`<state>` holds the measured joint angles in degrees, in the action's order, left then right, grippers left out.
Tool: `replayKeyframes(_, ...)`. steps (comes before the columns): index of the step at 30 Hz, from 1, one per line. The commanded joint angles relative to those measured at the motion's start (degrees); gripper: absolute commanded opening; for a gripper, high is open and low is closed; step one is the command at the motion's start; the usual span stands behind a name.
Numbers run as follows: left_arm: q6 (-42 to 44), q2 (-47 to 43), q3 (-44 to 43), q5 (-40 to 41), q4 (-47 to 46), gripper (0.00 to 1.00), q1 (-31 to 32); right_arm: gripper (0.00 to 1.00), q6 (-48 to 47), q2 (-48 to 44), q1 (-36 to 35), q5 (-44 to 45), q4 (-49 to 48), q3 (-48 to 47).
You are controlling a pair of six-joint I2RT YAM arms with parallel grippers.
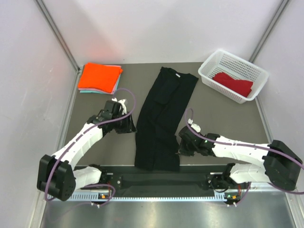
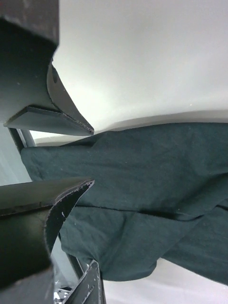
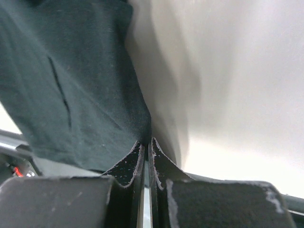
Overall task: Fold and stack the t-shirts
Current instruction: Fold the tshirt
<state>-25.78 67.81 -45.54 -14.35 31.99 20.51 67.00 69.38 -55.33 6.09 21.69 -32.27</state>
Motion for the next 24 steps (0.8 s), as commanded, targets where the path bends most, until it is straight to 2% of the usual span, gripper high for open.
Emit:
replayKeyframes(1,-3.0,-3.4,2.7,2.9,-3.5,0.45,1.1,0.0,-4.5,-2.5,2.5,-2.2,1.2,0.1)
replayKeyframes(8,-8.8,-3.4,13.4,-5.1,-14.3,0.44,1.9,0.01,-11.0,-0.8,8.7,-3.3,1.0,1.6)
replayKeyframes(12,-9.5,-0.9,14.6,-7.4,-19.2,0.44,2.4,0.02,-13.2,1.4,9.9,-4.3,0.7,1.6)
replayKeyframes(15,-9.0,0.7,13.7,-7.6,-19.2,0.44,3.5,0.1,-14.6,2.2,10.1,-5.7,0.3,1.3)
replayKeyframes(16,-9.0,1.3,13.8,-7.4,-19.2,0.45,3.7,0.16,-14.8,2.1,10.2,-5.8,0.1,1.3)
replayKeyframes(19,-9.2,2.3,14.1,-7.4,-20.0,0.45,4.6,0.27,-15.8,1.1,10.6,-8.8,0.0,1.9)
replayKeyframes(24,-9.1,4.4,14.1,-5.8,-20.3,0.45,5.5,0.34,-15.9,-2.0,10.8,-11.7,-0.1,3.7)
